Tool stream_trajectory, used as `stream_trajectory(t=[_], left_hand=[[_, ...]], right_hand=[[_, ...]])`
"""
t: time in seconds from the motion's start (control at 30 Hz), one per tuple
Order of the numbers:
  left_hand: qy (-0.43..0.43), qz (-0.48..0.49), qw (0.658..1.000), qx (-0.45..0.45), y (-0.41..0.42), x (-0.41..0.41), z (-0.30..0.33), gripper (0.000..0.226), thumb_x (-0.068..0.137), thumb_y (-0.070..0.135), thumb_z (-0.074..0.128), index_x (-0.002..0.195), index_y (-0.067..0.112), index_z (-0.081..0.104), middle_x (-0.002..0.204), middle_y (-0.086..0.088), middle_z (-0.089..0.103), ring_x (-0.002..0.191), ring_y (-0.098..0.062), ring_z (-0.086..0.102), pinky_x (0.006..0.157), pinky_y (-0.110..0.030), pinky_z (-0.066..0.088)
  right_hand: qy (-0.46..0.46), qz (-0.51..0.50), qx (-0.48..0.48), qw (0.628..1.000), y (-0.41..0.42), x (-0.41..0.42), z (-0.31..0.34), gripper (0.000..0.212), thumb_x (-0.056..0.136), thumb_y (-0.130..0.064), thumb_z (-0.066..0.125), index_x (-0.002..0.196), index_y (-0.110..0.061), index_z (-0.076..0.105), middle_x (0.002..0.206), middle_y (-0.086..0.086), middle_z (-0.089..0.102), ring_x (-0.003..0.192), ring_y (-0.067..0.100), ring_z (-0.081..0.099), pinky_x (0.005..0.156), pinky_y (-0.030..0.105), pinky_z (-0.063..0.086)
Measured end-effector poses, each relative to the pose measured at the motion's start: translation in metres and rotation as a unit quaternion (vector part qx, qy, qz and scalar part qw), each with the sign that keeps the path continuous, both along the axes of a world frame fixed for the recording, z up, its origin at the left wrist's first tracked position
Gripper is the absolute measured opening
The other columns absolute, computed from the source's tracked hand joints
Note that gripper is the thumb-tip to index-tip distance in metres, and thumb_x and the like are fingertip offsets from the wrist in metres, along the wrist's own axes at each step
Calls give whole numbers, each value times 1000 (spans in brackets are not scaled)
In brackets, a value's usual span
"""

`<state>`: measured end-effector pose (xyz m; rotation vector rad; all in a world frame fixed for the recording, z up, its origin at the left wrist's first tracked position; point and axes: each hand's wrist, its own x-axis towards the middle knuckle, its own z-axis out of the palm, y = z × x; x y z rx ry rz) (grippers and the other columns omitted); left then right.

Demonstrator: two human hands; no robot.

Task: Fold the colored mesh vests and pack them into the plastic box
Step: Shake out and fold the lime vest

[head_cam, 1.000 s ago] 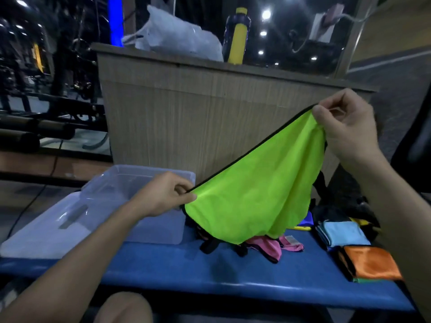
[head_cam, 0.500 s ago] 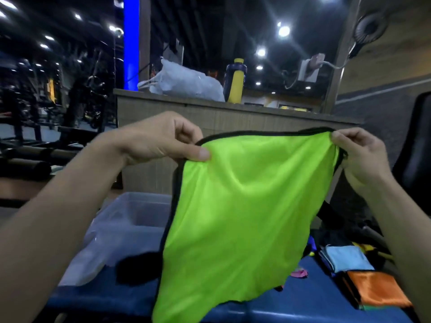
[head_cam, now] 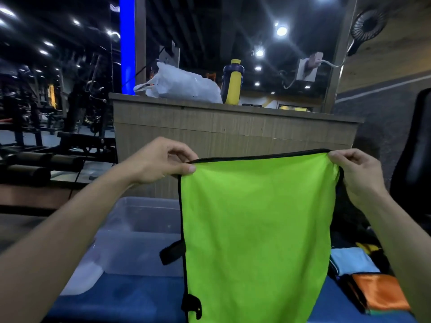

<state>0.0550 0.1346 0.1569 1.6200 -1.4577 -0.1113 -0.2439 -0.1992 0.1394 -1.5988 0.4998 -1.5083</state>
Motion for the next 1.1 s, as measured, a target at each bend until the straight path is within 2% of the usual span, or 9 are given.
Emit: stream_trajectory(t=[0.1, 0.17, 0.3, 0.4, 0.5, 0.67, 0.77, 0.9, 1.1], left_hand=[[-26, 4, 999, -36, -2, 3, -7, 28, 83, 7, 81, 106, 22, 74, 96, -9, 69, 81, -13, 68, 80, -24, 56], [-70, 5, 997, -45, -6, 3, -13, 28, 85, 5, 79, 104, 26, 73, 94, -7, 68, 79, -16, 66, 76, -27, 53], [-130, 29, 989, -63, -14, 5, -22, 28, 86, 4, 79, 96, 30, 75, 87, 4, 70, 74, -15, 63, 68, -20, 47], [-162, 37, 984, -64, -17, 6, -25, 29, 87, 4, 78, 93, 32, 78, 90, 4, 70, 77, -14, 67, 70, -25, 50], [-189, 49, 978, -69, -20, 6, -27, 28, 87, 5, 78, 97, 31, 79, 90, 8, 71, 80, -12, 68, 71, -13, 47], [-181, 64, 979, -63, -24, 5, -27, 28, 87, 7, 79, 103, 30, 79, 89, 10, 73, 76, -15, 65, 66, -8, 43], [-179, 54, 981, -55, -25, 4, -26, 28, 88, 4, 77, 97, 31, 79, 89, 9, 71, 77, -15, 65, 67, -9, 44], [-180, 34, 983, -34, -24, 2, -25, 27, 90, 4, 74, 99, 29, 81, 91, 19, 68, 81, -7, 68, 72, -10, 47], [-187, 61, 980, -5, -20, 2, -23, 22, 87, 16, 80, 95, 35, 79, 91, 16, 74, 83, -3, 70, 75, -15, 52]], right_hand=[[-2, -2, 6, 1000, -3, 1, -5, 10, 85, -12, 80, 83, -18, 72, 78, -7, 73, 73, 2, 66, 72, 15, 52], [-4, -5, 9, 1000, -4, 4, -10, 11, 85, -12, 81, 82, -19, 72, 74, -11, 74, 71, 0, 66, 70, 13, 52], [-5, -12, 15, 1000, -8, 7, -16, 13, 84, -12, 81, 80, -20, 72, 74, -12, 74, 72, -1, 66, 71, 12, 51], [-4, -13, 15, 1000, -10, 6, -18, 13, 84, -12, 82, 80, -20, 73, 76, -9, 73, 72, 1, 66, 70, 13, 52], [-3, -14, 12, 1000, -9, 6, -17, 14, 84, -11, 81, 79, -20, 72, 74, -10, 73, 70, -1, 65, 68, 12, 51], [-7, -9, 9, 1000, -10, 4, -17, 14, 84, -11, 81, 79, -20, 72, 73, -11, 73, 70, -1, 65, 68, 12, 51], [-5, -6, 7, 1000, -10, 1, -18, 13, 84, -10, 81, 80, -19, 72, 73, -10, 73, 69, -1, 65, 68, 12, 51], [-5, -2, -1, 1000, -6, -1, -17, 11, 85, -9, 80, 82, -15, 72, 76, -8, 72, 69, -2, 65, 68, 11, 51], [-2, 9, -11, 1000, 1, -7, -11, 9, 85, -8, 79, 85, -14, 72, 72, -13, 74, 69, -4, 66, 67, 10, 50]])
